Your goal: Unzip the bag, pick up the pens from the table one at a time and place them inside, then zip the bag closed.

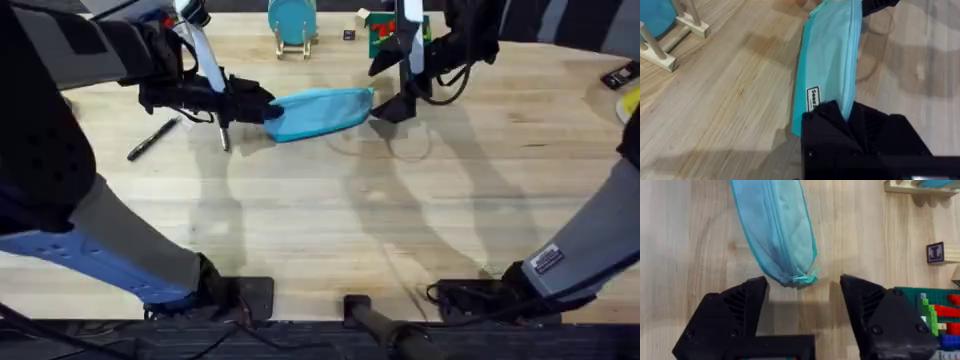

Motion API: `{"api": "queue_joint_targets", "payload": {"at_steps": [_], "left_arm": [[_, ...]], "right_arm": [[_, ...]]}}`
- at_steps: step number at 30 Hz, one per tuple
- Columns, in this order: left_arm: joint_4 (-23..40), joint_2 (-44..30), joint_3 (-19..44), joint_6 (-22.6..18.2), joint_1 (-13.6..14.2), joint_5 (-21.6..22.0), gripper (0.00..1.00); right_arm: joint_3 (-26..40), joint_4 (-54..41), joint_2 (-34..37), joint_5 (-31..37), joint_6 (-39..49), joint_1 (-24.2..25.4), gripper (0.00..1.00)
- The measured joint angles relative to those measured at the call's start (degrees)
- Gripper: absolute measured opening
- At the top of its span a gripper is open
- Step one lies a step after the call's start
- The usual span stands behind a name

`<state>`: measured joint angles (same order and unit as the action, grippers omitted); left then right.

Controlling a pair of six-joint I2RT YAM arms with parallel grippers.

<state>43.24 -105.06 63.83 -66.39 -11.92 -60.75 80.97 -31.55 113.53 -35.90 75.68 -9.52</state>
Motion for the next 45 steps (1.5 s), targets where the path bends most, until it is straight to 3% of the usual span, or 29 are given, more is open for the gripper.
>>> {"api": "queue_joint_targets", "payload": {"at_steps": [19, 22, 23, 24, 25, 45], "left_arm": [[0.0, 0.0, 0.0, 0.0, 0.0, 0.0, 0.043], [-0.6, 0.0, 0.0, 0.0, 0.0, 0.1, 0.043], [-0.9, 0.0, 0.0, 0.2, 0.0, 0.1, 0.044], [-1.1, 0.0, 0.0, 0.2, 0.0, 0.1, 0.044], [-1.1, 0.0, 0.0, 0.3, 0.0, 0.1, 0.044], [-1.1, 0.0, 0.0, 0.4, 0.0, 0.2, 0.043]], "right_arm": [[0.0, 0.0, 0.0, 0.0, 0.2, 0.0, 0.743], [0.0, 0.0, 0.0, 0.0, 0.2, 0.0, 0.683], [0.0, 0.0, 0.0, 0.0, 0.6, 0.0, 0.431], [0.0, -0.4, 0.0, -0.1, 0.7, 0.0, 0.059], [0.0, -0.3, 0.0, -0.1, 0.6, 0.0, 0.039], [0.0, -0.2, -1.0, -0.1, -0.4, 1.0, 0.03]]}}
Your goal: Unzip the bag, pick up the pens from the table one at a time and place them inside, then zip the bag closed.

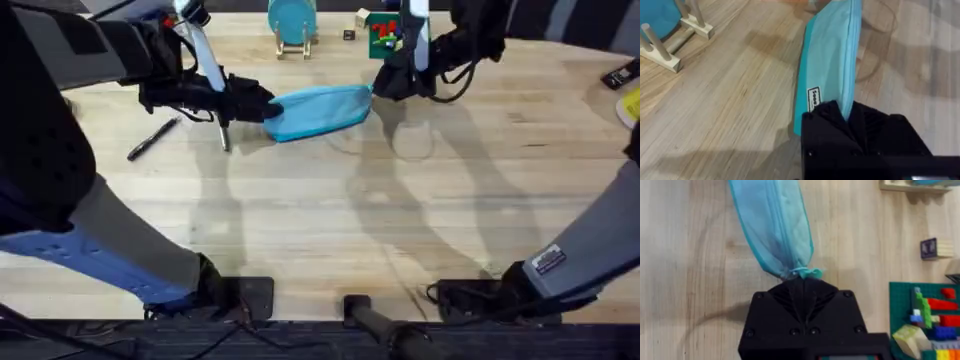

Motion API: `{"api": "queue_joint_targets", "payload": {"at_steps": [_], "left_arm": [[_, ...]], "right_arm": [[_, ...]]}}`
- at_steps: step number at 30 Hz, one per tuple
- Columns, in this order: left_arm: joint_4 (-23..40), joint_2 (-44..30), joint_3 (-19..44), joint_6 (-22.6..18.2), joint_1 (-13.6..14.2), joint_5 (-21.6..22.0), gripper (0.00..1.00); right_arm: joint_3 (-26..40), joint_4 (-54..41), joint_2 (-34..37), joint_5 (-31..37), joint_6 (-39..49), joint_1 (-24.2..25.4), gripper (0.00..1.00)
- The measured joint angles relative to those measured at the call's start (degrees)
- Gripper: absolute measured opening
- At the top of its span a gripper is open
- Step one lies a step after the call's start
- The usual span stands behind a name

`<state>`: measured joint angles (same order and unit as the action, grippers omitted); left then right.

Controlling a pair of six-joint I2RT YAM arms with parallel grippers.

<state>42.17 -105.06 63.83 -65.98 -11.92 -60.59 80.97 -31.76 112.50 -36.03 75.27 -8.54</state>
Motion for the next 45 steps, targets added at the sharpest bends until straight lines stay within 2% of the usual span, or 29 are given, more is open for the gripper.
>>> {"api": "queue_joint_targets", "payload": {"at_steps": [11, 29, 40, 41, 42, 45], "left_arm": [[0.0, 0.0, 0.0, 0.0, 0.0, 0.0, 0.043], [0.0, 0.0, 0.0, 0.0, 0.0, 0.0, 0.043], [0.0, 0.0, 0.0, 0.0, 0.0, 0.0, 0.043], [0.0, 0.0, 0.0, 0.0, 0.0, 0.0, 0.043], [0.0, 0.0, 0.0, 0.0, 0.0, 0.0, 0.043], [0.0, 0.0, 0.0, 0.0, 0.0, 0.0, 0.043]], "right_arm": [[0.0, -0.5, -6.7, 0.0, -1.2, 1.0, 0.029], [0.0, -7.5, -15.0, 0.5, -1.6, 1.0, 0.03], [0.0, -7.7, -15.7, 3.7, -9.6, 1.0, 0.03], [0.0, -7.7, -15.7, 3.8, -10.1, 1.0, 0.063], [0.0, -7.7, -15.7, 3.9, -10.5, 1.0, 0.175], [0.0, -7.7, -15.7, 3.9, -10.8, 1.0, 0.599]]}}
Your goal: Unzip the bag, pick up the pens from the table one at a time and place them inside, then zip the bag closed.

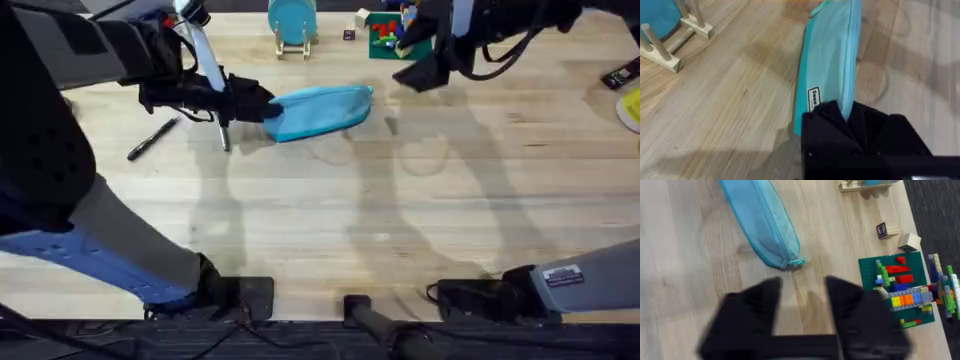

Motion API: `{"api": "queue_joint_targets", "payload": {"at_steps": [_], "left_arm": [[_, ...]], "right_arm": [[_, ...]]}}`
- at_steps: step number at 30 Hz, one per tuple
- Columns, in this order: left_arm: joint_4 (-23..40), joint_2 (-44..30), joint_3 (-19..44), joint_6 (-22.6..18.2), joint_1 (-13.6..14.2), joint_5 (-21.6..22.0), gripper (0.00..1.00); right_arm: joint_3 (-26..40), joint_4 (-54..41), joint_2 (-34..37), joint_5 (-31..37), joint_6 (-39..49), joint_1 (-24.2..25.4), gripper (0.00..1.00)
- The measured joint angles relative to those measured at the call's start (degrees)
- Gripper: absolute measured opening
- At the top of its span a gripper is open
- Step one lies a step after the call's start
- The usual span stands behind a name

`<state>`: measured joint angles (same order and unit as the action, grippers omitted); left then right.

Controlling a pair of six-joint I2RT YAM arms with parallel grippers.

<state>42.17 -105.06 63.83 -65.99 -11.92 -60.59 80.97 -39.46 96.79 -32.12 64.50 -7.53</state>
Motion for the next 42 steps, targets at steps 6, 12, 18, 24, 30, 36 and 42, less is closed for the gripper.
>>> {"api": "queue_joint_targets", "payload": {"at_steps": [6, 12, 18, 24, 30, 36, 42], "left_arm": [[0.0, 0.0, 0.0, 0.0, 0.0, 0.0, 0.043], [0.0, 0.0, 0.0, 0.0, 0.0, 0.0, 0.043], [0.0, 0.0, 0.0, 0.0, 0.0, 0.0, 0.043], [0.0, 0.0, 0.0, 0.0, 0.0, 0.0, 0.044], [0.0, 0.0, 0.0, 0.0, 0.0, 0.0, 0.043], [0.0, 0.0, 0.0, 0.0, 0.0, 0.0, 0.044], [0.0, 0.0, 0.0, 0.0, 0.0, 0.0, 0.043]], "right_arm": [[0.0, 0.1, 0.0, 2.9, -0.1, 0.0, 0.994], [0.0, 0.0, 0.4, 4.2, -0.3, 0.6, 0.996], [0.0, -1.6, 2.1, 3.5, -0.3, 2.2, 0.996], [0.0, -2.0, 2.5, -0.8, -0.3, 5.2, 0.996], [0.2, -2.0, 6.6, -6.4, -0.2, 7.0, 0.996], [0.2, -1.1, 10.6, -10.5, 1.5, 7.1, 0.996], [0.2, 4.5, 13.2, -14.7, 2.3, 7.1, 0.996]]}}
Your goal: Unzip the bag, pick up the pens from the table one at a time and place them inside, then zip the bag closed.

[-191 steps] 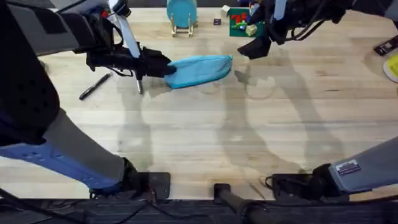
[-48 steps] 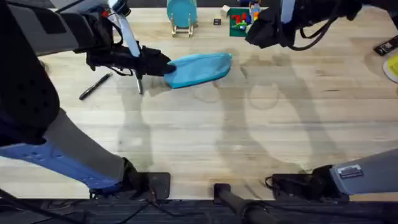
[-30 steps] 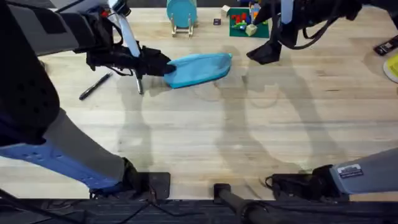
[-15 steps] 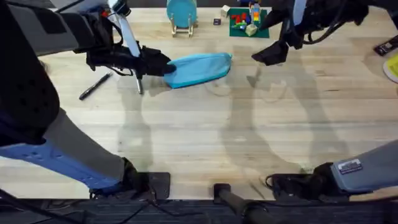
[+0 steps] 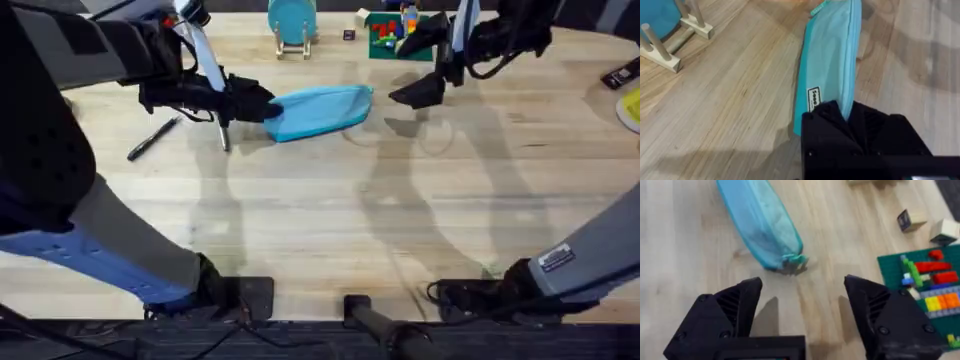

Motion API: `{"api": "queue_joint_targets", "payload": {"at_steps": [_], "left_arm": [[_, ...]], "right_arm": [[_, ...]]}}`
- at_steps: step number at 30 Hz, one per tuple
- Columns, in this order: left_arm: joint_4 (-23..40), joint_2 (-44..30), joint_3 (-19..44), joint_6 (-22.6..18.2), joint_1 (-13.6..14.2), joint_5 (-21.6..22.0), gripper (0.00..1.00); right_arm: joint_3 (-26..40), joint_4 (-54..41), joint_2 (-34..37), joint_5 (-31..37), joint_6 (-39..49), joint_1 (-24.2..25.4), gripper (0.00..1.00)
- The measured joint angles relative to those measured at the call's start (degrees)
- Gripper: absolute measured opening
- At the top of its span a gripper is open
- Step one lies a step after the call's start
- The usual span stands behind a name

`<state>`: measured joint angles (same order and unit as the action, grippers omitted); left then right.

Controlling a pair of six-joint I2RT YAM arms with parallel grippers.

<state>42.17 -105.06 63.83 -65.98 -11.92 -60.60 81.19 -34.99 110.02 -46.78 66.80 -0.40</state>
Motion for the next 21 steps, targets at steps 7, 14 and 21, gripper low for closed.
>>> {"api": "queue_joint_targets", "payload": {"at_steps": [7, 14, 21], "left_arm": [[0.0, 0.0, 0.0, 0.0, 0.0, 0.0, 0.043], [0.0, 0.0, 0.0, 0.0, 0.0, 0.0, 0.043], [0.0, 0.0, 0.0, 0.1, 0.0, 0.0, 0.043]], "right_arm": [[0.1, 6.1, 5.1, -7.0, 0.5, 0.6, 0.986], [0.1, 8.3, 8.8, -10.8, 0.6, 0.6, 0.986], [0.1, 9.9, 9.9, -12.7, 0.6, 0.6, 0.986]]}}
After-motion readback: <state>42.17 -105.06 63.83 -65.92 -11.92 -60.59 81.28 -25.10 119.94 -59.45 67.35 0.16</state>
